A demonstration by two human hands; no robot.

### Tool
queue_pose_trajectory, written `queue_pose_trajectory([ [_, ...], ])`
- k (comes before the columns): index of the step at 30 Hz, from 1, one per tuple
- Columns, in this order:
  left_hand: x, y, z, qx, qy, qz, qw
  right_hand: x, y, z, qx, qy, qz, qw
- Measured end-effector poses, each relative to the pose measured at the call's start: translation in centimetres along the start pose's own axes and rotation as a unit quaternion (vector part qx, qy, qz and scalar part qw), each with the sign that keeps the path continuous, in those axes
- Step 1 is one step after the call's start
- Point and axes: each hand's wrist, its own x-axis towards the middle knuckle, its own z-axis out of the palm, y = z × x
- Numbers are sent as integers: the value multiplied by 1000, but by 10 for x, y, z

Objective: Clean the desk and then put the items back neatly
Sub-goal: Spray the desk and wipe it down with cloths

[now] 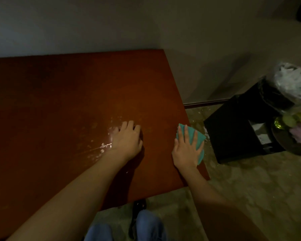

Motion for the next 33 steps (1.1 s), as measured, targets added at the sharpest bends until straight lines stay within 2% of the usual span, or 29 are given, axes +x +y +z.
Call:
queue_pose_trajectory([
  [4,-20,-37,-1,-8,12,-35,999,-25,-33,8,0,-9,1,1000],
  [11,-82,-140,5,-25,21,-124,992,-78,-144,38,5,-23,-94,995],
  [17,-165,-262,20,-67,39,-218,973,-143,-269,67,-28,-53,-206,977],
  [25,-314,-445,58,-96,9,-352,931,-243,-448,115,-72,-66,-323,941],
  [33,-425,-584,83,-122,34,-454,882,-337,-628,164,-127,-66,-465,874],
])
